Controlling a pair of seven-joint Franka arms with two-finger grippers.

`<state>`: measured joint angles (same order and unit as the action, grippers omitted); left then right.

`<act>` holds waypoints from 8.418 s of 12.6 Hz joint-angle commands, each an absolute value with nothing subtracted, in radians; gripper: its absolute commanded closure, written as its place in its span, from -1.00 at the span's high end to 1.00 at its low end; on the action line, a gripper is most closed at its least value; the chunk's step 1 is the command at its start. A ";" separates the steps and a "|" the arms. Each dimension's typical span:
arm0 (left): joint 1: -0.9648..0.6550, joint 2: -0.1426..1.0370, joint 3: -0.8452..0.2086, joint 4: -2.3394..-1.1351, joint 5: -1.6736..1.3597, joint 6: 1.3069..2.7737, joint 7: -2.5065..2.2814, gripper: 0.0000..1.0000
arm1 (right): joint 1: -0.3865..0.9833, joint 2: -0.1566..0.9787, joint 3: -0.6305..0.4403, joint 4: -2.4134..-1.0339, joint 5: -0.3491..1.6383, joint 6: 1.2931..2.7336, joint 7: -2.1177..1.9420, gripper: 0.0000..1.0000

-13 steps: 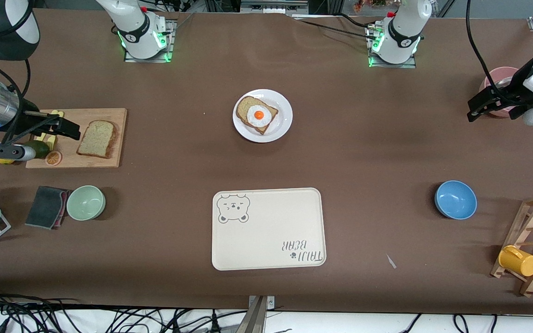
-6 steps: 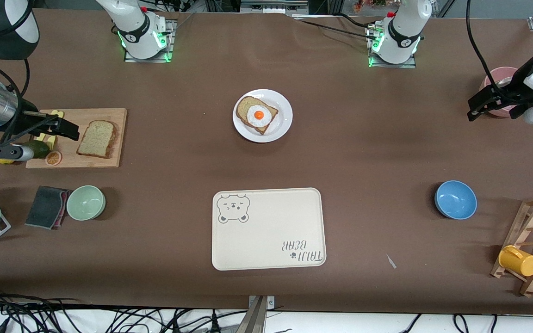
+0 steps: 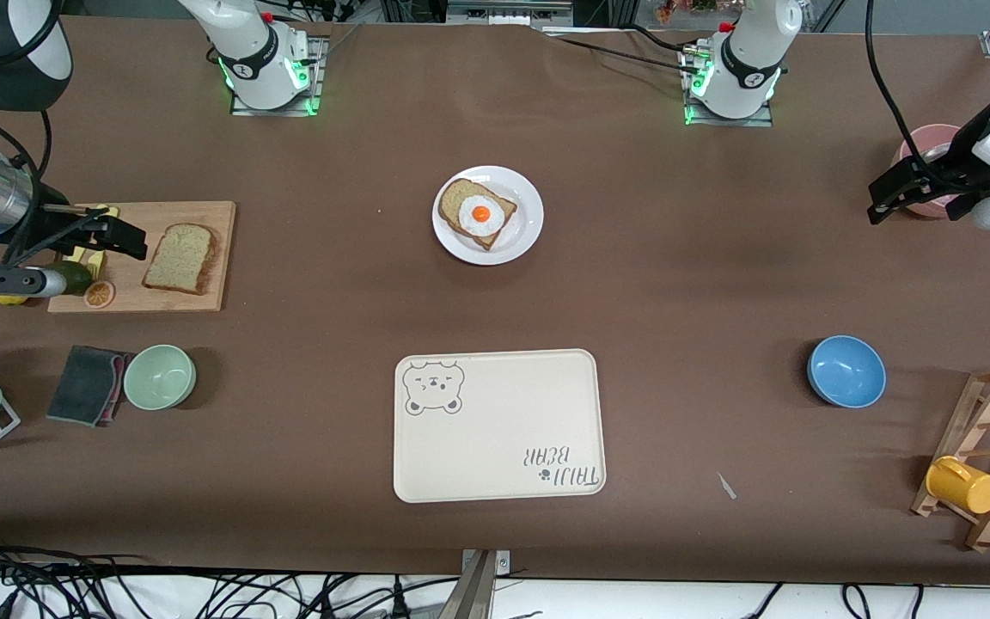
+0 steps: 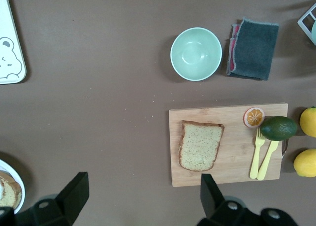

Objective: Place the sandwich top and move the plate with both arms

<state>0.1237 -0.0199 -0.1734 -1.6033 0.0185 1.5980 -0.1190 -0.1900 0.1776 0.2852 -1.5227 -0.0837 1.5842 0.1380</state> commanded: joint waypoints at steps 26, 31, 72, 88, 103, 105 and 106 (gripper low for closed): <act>0.127 -0.008 -0.184 -1.568 -0.008 1.528 -0.133 1.00 | -0.199 0.166 0.287 -1.688 -0.100 1.787 0.101 0.98; 0.130 -0.006 -0.184 -1.568 -0.006 1.528 -0.133 1.00 | -0.201 0.121 0.279 -1.919 -0.107 1.989 0.104 0.99; 0.124 -0.008 -0.186 -1.566 -0.008 1.528 -0.135 1.00 | -0.199 0.341 0.146 -2.256 -0.400 2.350 0.411 -0.02; 0.124 -0.008 -0.186 -1.566 -0.008 1.528 -0.135 1.00 | -0.189 0.305 0.256 -2.054 -0.382 2.002 0.414 -1.00; 0.123 -0.008 -0.186 -1.566 -0.008 1.528 -0.137 1.00 | -0.005 0.362 0.672 -1.808 -0.184 1.829 1.021 -1.00; 0.124 -0.008 -0.186 -1.566 -0.008 1.528 -0.135 1.00 | 0.095 0.458 0.670 -1.685 -0.172 1.832 1.141 -1.00; 0.123 -0.008 -0.186 -1.566 -0.008 1.528 -0.137 1.00 | 0.135 0.501 0.670 -1.636 -0.175 1.835 1.190 -1.00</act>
<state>0.1231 -0.0177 -0.1854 -1.5961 0.0170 1.5513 -0.1314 0.0792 0.3876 0.6715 -1.7705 -0.1824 1.8567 1.1136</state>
